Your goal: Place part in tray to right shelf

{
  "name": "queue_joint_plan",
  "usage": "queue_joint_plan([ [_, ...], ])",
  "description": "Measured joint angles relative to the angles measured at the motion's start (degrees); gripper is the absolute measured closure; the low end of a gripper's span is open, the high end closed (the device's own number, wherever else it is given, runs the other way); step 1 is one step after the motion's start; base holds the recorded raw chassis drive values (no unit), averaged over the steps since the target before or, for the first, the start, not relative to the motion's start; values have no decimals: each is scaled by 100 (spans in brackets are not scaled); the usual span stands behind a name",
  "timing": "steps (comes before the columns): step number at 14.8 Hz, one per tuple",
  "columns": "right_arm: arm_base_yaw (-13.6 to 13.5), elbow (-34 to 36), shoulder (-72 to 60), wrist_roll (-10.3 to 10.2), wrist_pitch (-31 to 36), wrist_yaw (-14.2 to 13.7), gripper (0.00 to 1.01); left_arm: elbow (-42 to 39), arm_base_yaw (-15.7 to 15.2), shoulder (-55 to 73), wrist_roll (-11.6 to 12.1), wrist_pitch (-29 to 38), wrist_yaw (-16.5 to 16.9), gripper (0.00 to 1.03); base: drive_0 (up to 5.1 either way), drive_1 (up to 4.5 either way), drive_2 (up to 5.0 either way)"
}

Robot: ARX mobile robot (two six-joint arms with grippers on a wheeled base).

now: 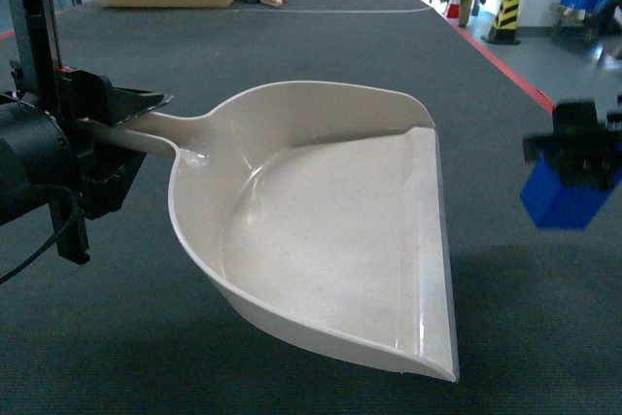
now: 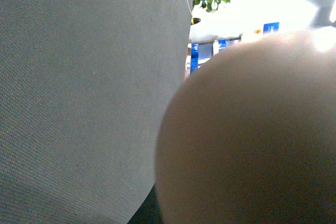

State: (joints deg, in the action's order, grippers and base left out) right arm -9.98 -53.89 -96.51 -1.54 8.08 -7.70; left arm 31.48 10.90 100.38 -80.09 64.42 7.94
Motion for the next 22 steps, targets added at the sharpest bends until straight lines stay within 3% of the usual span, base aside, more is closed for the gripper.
queue_joint_plan([
  [1,-212,-48,396,0,-44,59,55,-2,0,0,0,4,0,85,0,0,0],
  [3,-1134,-638,844,-90,-153,293,55,-2,0,0,0,4,0,85,0,0,0],
  [4,-1668,-881,595,-125,-175,243,55,-2,0,0,0,2,0,85,0,0,0],
  [6,-2170,-1043,109,-221,-385,205,55,0,-2,0,2,2,-4,85,0,0,0],
  [7,-2317,-997,-98,-278,-90,251,43,-2,0,0,2,0,0,85,0,0,0],
  [9,-2105,-457,343,-243,1093,24,15,-4,0,0,61,-7,2,85,0,0,0],
  [10,-1976,-219,638,-173,1322,-48,7,-4,-2,0,63,-2,-2,85,0,0,0],
  [11,-1755,181,1110,-33,1655,-186,2,-4,-11,0,63,-7,-2,85,0,0,0],
  [14,-1016,1552,2402,476,2275,-466,3,-4,-11,0,63,-4,0,85,0,0,0],
  [15,-446,2367,3025,741,2741,-420,3,-4,-11,0,63,-7,0,85,0,0,0],
  [17,669,3552,3650,1047,4068,-168,3,-4,-11,0,63,-7,0,85,0,0,0],
  [18,938,3888,3661,1134,4299,-195,3,-4,-11,0,63,-4,-2,85,0,0,0],
  [22,885,3939,3624,1261,4334,-83,3,-7,-59,0,68,-4,-59,85,0,0,0],
])
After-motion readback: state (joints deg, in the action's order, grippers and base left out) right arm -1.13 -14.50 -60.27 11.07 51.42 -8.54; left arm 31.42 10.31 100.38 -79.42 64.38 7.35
